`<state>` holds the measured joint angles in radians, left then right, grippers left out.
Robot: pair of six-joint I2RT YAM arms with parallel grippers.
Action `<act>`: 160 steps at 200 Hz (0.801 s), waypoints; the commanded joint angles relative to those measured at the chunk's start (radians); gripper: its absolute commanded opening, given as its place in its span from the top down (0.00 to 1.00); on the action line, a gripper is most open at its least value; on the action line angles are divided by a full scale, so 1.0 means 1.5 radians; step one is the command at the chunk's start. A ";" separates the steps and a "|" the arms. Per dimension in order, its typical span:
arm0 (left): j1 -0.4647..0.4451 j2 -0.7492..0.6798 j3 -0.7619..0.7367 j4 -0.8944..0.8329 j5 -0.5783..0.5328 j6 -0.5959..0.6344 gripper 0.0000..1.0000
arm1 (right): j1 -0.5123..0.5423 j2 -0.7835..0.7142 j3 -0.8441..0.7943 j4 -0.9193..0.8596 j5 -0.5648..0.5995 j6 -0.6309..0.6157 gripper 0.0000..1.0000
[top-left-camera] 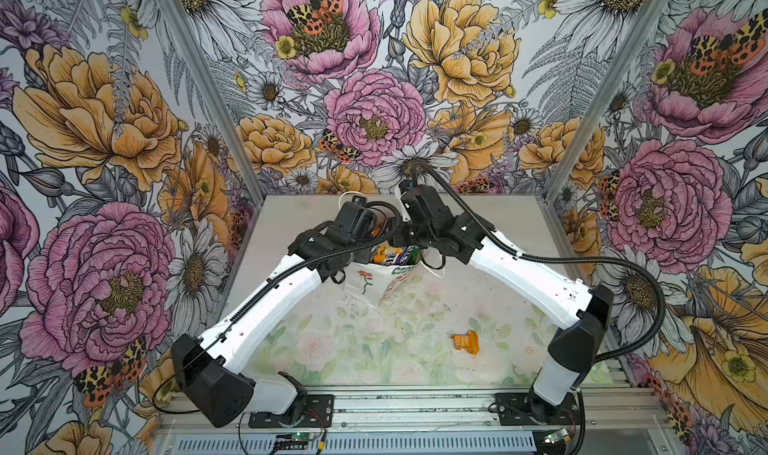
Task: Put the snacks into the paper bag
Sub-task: 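Withdraw the right gripper and move it to the small orange-gold candy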
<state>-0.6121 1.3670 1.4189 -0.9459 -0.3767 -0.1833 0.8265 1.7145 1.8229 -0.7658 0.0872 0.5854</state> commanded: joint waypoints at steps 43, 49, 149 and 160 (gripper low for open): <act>0.005 -0.025 0.011 0.025 -0.003 -0.008 1.00 | 0.005 -0.134 -0.086 0.008 0.049 -0.024 0.51; 0.005 -0.026 0.011 0.025 -0.002 -0.008 1.00 | 0.005 -0.148 -0.097 0.007 0.052 -0.026 0.51; 0.011 -0.028 0.010 0.028 -0.002 -0.008 1.00 | -0.081 -0.445 -0.378 -0.014 0.135 0.032 0.37; 0.012 -0.028 0.010 0.028 -0.005 -0.007 1.00 | -0.099 -0.475 -0.423 -0.021 0.135 0.052 0.36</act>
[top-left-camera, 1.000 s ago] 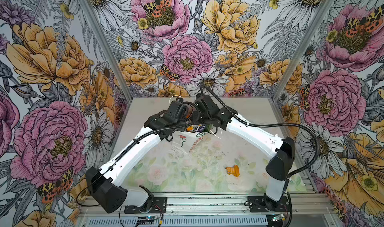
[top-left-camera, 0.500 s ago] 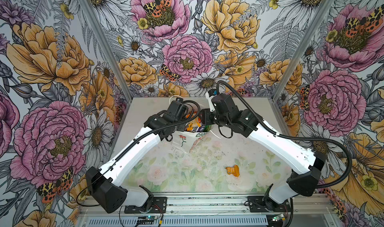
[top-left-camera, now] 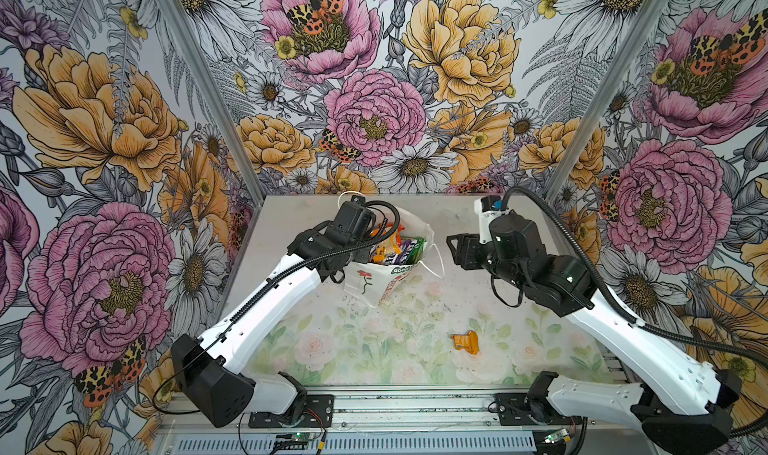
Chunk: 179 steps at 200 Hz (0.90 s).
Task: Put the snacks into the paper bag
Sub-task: 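Withdraw the right gripper and move it to the small orange-gold candy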
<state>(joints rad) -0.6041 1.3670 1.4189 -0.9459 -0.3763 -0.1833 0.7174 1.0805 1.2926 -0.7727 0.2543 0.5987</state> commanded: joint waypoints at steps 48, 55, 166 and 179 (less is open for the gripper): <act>0.008 -0.029 0.011 0.027 0.002 -0.006 1.00 | -0.093 -0.117 -0.210 -0.053 -0.057 0.113 0.34; 0.007 -0.030 0.011 0.027 0.003 -0.006 1.00 | -0.094 -0.121 -0.223 -0.060 -0.057 0.119 0.34; 0.007 -0.029 0.010 0.027 0.000 -0.008 1.00 | -0.069 -0.084 -0.362 -0.082 -0.131 0.184 0.33; 0.008 -0.028 0.011 0.027 0.000 -0.008 1.00 | -0.052 -0.079 -0.373 -0.082 -0.131 0.193 0.32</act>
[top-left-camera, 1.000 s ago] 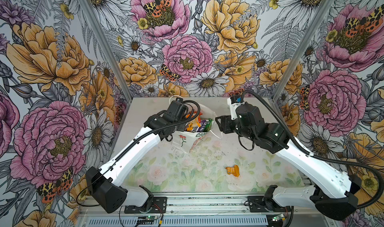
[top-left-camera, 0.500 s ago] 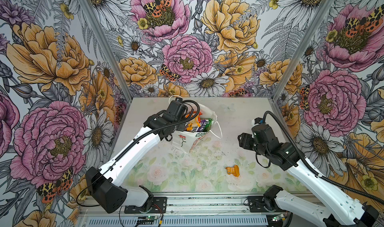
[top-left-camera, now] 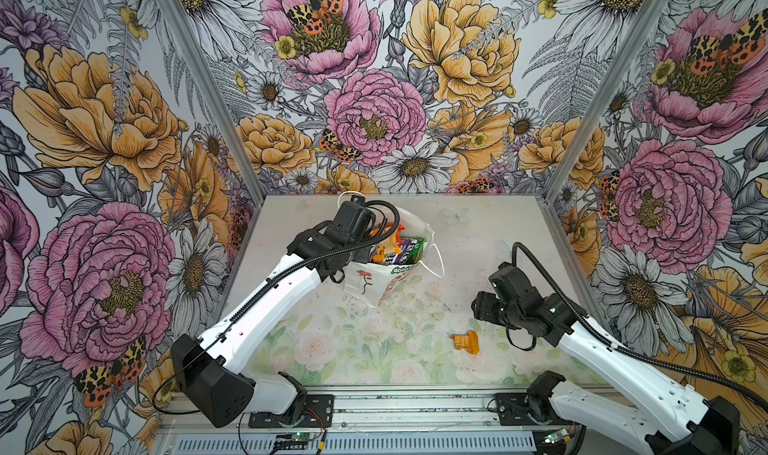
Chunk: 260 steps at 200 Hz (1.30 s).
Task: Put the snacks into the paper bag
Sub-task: 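Withdraw the right gripper and move it to the small orange-gold candy, then lower the right gripper onto the orange-gold candy and close on it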
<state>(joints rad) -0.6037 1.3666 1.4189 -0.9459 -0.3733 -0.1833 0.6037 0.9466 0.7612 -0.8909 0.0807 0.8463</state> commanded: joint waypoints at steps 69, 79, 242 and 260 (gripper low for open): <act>0.007 -0.029 0.010 0.027 -0.001 -0.007 1.00 | 0.100 0.085 -0.055 0.045 -0.018 0.067 0.27; 0.006 -0.028 0.010 0.027 -0.001 -0.008 1.00 | 0.111 0.102 -0.057 0.067 -0.023 0.069 0.27; 0.005 -0.020 0.009 0.027 -0.004 -0.006 1.00 | 0.182 0.296 -0.068 0.130 0.007 0.078 0.34; 0.005 -0.020 0.009 0.027 -0.003 -0.007 1.00 | 0.183 0.309 -0.072 0.135 0.012 0.079 0.39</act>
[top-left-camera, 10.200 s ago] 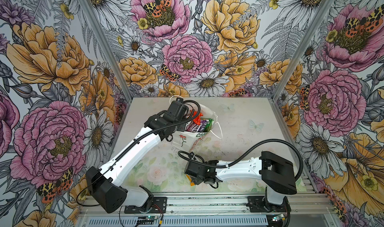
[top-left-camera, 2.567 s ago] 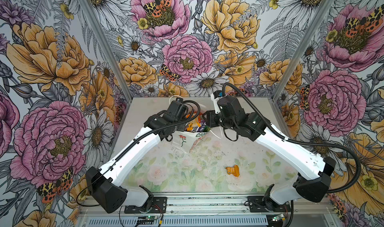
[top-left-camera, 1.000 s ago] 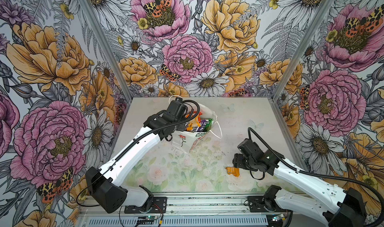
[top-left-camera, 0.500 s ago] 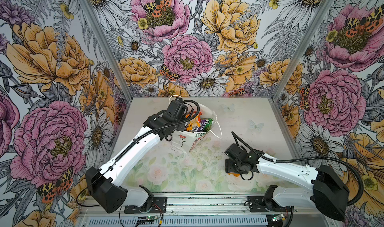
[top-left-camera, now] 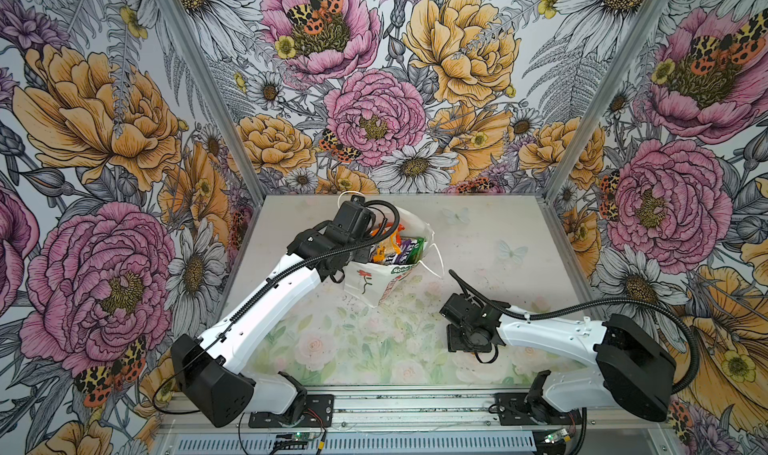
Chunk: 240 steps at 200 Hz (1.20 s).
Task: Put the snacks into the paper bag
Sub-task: 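Lower the right gripper onto the orange-gold candy and close on it, then lift the orange-gold candy and carry it over the paper bag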
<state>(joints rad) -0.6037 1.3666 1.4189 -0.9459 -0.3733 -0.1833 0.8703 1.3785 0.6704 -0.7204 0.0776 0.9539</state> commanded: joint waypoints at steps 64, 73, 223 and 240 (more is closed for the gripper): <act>0.005 -0.018 0.009 0.027 -0.004 -0.006 1.00 | 0.005 0.022 -0.025 0.028 0.027 0.008 0.68; 0.004 -0.018 0.009 0.027 -0.004 -0.007 1.00 | 0.005 0.017 -0.025 0.028 0.029 0.008 0.72; 0.005 -0.021 0.010 0.027 -0.004 -0.007 1.00 | 0.001 -0.150 -0.073 0.049 0.032 0.030 1.00; 0.005 -0.022 0.010 0.027 -0.004 -0.006 1.00 | -0.011 -0.188 -0.094 0.049 0.029 0.042 1.00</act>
<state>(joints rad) -0.6037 1.3666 1.4189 -0.9459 -0.3733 -0.1833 0.8700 1.1690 0.5659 -0.6598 0.1257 0.9825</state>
